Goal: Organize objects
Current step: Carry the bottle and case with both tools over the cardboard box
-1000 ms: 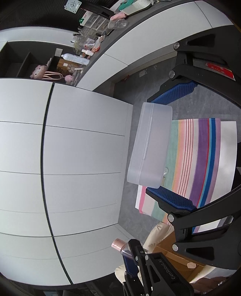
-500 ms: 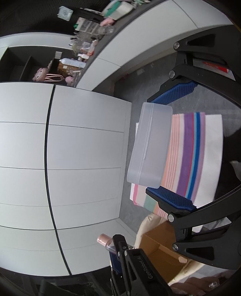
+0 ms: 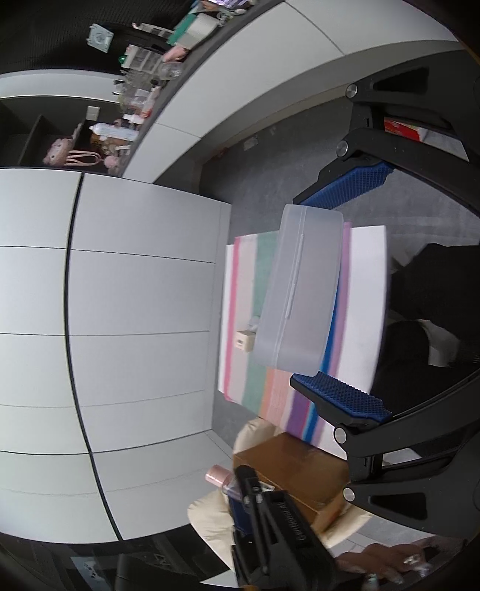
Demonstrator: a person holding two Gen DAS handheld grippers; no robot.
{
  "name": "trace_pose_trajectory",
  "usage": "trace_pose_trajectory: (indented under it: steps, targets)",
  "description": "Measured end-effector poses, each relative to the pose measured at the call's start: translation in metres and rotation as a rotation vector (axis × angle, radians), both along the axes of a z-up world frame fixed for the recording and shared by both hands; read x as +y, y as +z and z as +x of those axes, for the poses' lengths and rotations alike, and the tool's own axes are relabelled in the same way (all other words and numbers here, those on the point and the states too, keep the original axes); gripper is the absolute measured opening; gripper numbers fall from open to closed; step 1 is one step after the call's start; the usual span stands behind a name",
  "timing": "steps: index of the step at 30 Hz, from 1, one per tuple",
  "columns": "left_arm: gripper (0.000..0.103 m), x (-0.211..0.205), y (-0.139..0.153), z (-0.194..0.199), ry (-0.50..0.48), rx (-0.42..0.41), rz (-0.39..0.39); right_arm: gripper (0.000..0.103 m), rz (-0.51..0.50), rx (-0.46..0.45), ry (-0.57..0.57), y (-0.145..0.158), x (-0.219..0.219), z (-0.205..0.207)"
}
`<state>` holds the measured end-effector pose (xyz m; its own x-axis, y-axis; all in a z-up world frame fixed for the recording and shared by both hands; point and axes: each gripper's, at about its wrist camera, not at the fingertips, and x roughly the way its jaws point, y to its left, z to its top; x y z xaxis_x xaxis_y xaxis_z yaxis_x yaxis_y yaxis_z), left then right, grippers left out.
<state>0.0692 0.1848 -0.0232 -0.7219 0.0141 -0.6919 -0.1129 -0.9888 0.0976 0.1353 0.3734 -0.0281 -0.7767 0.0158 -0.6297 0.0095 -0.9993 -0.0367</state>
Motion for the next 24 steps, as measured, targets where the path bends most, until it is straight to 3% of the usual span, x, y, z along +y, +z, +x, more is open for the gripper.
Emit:
trace_pose_trajectory:
  steps: [10, 24]
  targets:
    - [0.028, 0.011, -0.005, 0.040, -0.024, 0.008, -0.030, 0.088, -0.015, -0.033, -0.029, -0.014, 0.021, 0.033]
    - [0.028, 0.002, -0.011, 0.030, -0.018, -0.026, -0.021, 0.088, -0.021, -0.042, -0.037, -0.015, 0.023, 0.030]
